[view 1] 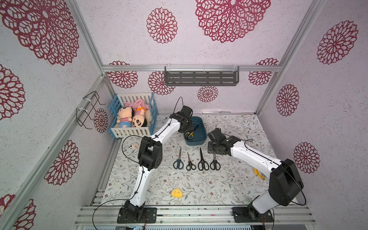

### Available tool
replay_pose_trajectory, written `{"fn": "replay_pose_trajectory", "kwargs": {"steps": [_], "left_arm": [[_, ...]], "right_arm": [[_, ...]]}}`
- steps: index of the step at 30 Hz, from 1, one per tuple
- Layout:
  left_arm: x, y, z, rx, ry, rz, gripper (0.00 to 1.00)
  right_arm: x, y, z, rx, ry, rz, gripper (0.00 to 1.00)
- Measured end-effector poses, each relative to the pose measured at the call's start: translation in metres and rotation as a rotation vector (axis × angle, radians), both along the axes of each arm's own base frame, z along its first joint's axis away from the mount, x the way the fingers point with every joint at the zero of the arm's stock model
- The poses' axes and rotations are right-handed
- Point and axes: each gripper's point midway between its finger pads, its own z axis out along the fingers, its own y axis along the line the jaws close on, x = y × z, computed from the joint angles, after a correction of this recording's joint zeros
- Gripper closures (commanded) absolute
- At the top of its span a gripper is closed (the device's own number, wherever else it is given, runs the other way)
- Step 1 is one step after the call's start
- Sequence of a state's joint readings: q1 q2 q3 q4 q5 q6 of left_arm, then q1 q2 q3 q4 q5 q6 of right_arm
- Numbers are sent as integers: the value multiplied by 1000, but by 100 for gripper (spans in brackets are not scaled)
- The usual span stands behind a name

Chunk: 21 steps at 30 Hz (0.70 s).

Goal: Take the scissors out of the storage box
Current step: Pick up the scissors from the storage box.

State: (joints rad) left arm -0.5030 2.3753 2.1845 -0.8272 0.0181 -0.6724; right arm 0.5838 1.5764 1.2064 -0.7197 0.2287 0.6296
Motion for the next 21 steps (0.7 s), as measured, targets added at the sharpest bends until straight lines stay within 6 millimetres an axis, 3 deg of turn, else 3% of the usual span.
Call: {"fn": "replay_pose_trajectory", "kwargs": {"steps": [8,16,21], "left_arm": [[10,-11,-27,-1,21,-23,57],[5,-6,-65,64,95,-34,56],[6,-4,-68,88,94,-46,56]], "right_arm": [[7,9,1,20,5,9,49],[20,20,5,33,1,15,48],[26,26,9,45,-2,22,48]]}}
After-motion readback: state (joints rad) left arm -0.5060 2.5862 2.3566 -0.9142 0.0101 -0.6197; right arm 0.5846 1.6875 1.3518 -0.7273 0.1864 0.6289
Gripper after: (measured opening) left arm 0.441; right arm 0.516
